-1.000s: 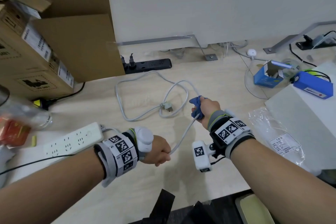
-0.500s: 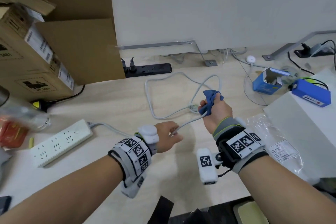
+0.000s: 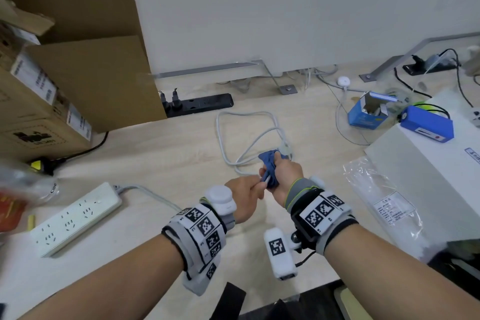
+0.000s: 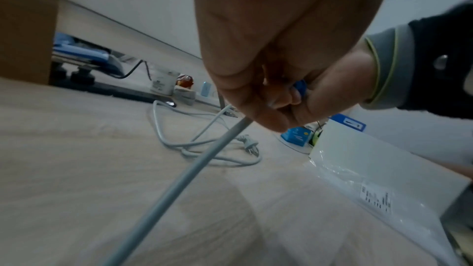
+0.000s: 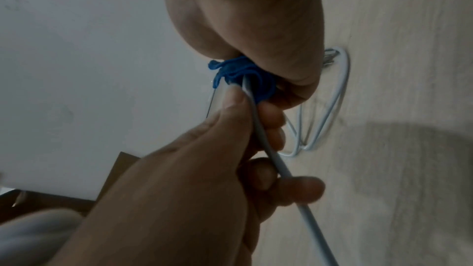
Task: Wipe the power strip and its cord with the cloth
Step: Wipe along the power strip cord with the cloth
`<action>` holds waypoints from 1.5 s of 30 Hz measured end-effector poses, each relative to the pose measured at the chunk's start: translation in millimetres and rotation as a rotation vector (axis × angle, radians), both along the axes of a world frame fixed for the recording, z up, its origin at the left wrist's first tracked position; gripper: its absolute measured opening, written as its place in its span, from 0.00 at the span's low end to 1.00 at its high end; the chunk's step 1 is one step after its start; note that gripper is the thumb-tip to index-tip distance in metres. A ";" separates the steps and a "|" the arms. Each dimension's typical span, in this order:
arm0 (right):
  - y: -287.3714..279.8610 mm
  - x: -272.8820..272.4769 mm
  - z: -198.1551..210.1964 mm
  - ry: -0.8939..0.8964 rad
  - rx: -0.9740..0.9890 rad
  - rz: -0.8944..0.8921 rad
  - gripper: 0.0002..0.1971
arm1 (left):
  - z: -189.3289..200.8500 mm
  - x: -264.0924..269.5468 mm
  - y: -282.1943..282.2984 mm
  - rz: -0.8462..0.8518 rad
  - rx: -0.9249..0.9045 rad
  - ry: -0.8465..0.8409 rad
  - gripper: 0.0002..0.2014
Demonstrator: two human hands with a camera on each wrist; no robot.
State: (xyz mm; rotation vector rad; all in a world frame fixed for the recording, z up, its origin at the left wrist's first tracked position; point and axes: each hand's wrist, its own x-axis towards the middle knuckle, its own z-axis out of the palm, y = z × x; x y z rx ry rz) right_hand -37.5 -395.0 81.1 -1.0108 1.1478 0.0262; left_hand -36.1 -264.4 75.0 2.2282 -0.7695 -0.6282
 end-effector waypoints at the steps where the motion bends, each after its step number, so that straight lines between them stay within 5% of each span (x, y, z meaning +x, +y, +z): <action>1: -2.2 1.1 -2.3 0.012 -0.010 0.005 0.20 | 3.3 -1.5 2.3 0.000 -0.018 0.025 0.15; 7: -47.5 3.7 0.4 -0.100 -0.061 -0.062 0.21 | 3.2 -21.3 38.9 -0.035 -0.059 0.015 0.21; 11: -42.1 8.1 8.9 -0.110 -0.061 -0.042 0.10 | -1.3 -12.0 48.6 -0.024 -0.057 0.073 0.25; 16: -35.6 31.9 24.6 0.003 0.032 -0.091 0.14 | -3.5 12.3 43.2 0.043 -0.048 0.063 0.16; 22: 14.7 8.7 23.2 -0.188 -0.071 0.007 0.15 | 11.9 20.9 17.1 0.088 0.048 0.056 0.11; 26: 46.3 6.9 13.7 -0.105 -0.246 0.122 0.15 | 16.4 16.6 4.9 0.119 0.074 0.028 0.16; 32: 9.5 30.9 26.6 0.079 -0.061 0.010 0.16 | 16.4 5.9 23.1 -0.015 0.064 -0.165 0.22; 40: -28.6 26.7 48.5 -0.160 0.038 -0.095 0.13 | 30.1 18.0 57.0 -0.269 -0.051 -0.297 0.25; 45: -55.8 30.5 48.7 -0.132 -0.021 -0.177 0.13 | 18.7 32.7 89.0 -0.372 -0.027 -0.261 0.24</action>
